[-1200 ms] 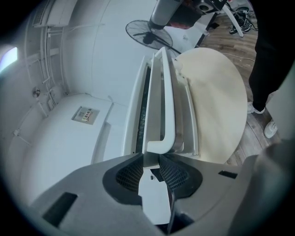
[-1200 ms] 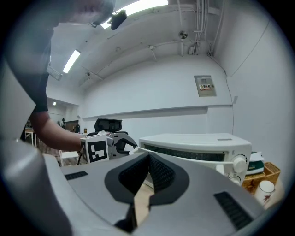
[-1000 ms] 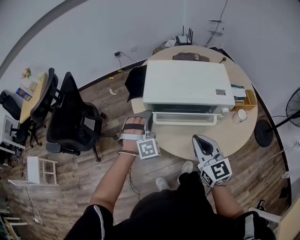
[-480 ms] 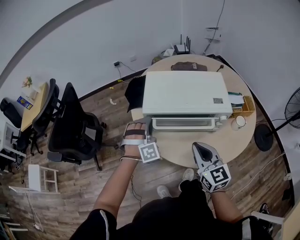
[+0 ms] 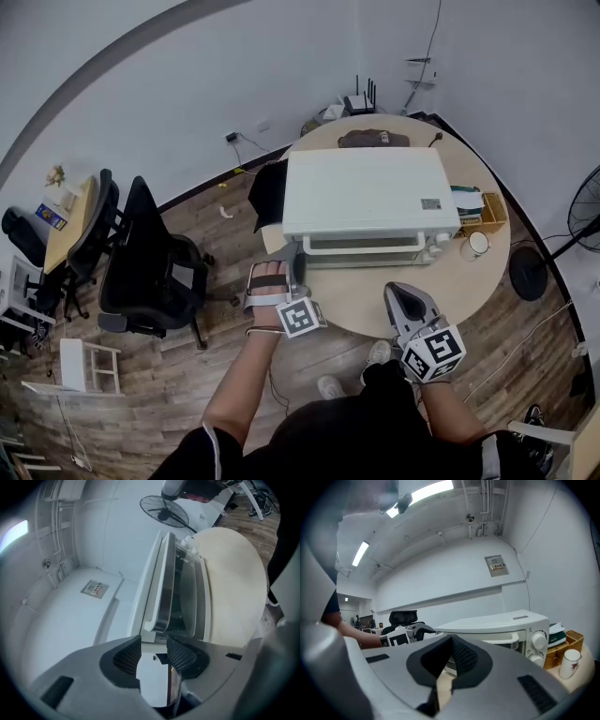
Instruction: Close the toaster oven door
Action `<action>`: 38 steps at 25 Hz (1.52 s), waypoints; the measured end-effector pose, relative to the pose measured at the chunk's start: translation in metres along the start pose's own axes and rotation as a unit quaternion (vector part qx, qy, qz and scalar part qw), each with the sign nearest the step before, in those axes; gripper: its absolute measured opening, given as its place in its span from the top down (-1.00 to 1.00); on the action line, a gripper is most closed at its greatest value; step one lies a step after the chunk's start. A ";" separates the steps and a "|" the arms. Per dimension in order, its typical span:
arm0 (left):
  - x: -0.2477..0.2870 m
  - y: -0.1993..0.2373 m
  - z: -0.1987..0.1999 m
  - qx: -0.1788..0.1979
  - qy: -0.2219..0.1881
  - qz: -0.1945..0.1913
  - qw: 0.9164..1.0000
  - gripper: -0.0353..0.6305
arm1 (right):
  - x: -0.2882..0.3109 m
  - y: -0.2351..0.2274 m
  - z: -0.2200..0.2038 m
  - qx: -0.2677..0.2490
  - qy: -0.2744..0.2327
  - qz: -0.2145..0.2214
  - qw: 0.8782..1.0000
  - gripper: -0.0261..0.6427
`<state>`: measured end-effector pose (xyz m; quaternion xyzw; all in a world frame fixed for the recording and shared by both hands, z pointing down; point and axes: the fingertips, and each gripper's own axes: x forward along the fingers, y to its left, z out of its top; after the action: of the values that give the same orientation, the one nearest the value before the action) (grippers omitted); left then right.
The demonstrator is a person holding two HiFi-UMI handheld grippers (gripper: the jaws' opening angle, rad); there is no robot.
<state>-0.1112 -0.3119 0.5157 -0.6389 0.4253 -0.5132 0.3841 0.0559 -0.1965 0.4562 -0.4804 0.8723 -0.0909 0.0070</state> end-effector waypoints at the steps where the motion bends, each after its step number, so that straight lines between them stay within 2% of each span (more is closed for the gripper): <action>1: -0.003 0.000 0.000 -0.015 -0.002 -0.002 1.000 0.42 | 0.000 0.000 0.000 0.000 0.000 0.000 1.000 0.93; 4: -0.016 0.002 0.000 -0.081 -0.014 -0.012 0.997 0.42 | 0.000 0.001 -0.001 0.000 -0.001 -0.001 1.000 0.93; 6: -0.025 0.004 0.001 -0.137 -0.025 -0.021 0.990 0.42 | 0.000 0.002 -0.001 0.004 -0.003 -0.001 1.000 0.93; 8: -0.034 0.007 0.000 -0.197 -0.034 -0.027 0.979 0.43 | 0.000 0.003 0.001 0.009 -0.007 0.000 1.000 0.93; 10: -0.042 0.011 -0.003 -0.260 -0.045 -0.031 0.964 0.52 | 0.000 0.005 0.004 0.013 -0.013 0.002 1.000 0.93; 12: -0.051 0.017 -0.003 -0.322 -0.065 -0.038 0.944 0.62 | 0.000 0.008 0.006 0.013 -0.019 0.006 1.000 0.93; 15: -0.066 0.027 0.000 -0.402 -0.105 -0.047 0.908 0.80 | 0.002 0.012 0.008 0.006 -0.024 0.009 1.000 0.93; 20: -0.086 0.032 0.001 -0.521 -0.141 -0.085 0.837 0.87 | 0.006 0.019 0.009 -0.030 -0.014 0.004 0.999 0.93; 21: -0.090 0.030 0.001 -0.536 -0.142 -0.088 0.827 0.87 | 0.007 0.019 0.007 -0.040 -0.006 0.001 0.999 0.93; 25: -0.108 0.015 0.002 -0.577 -0.153 -0.104 0.796 0.87 | 0.008 0.021 0.001 -0.070 0.020 -0.013 0.997 0.93; 26: -0.112 0.012 0.004 -0.581 -0.161 -0.106 0.791 0.87 | 0.007 0.020 0.000 -0.075 0.024 -0.020 0.997 0.93; 27: -0.116 0.010 0.007 -0.581 -0.170 -0.105 0.789 0.87 | 0.007 0.018 0.000 -0.080 0.028 -0.027 0.996 0.93; 30: -0.122 0.008 0.013 -0.569 -0.182 -0.100 0.796 0.87 | 0.007 0.017 0.002 -0.090 0.030 -0.040 0.995 0.93; 33: -0.121 0.007 0.011 -0.571 -0.177 -0.101 0.796 0.87 | 0.007 0.018 0.003 -0.108 0.028 -0.043 0.993 0.93; 38: -0.121 0.005 0.010 -0.560 -0.174 -0.105 0.803 0.87 | 0.003 0.015 -0.003 -0.120 0.034 -0.050 0.991 0.93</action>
<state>-0.1158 -0.1995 0.4690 -0.8623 0.4950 -0.1030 -0.0290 0.0416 -0.1911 0.4574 -0.5178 0.8513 -0.0018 -0.0849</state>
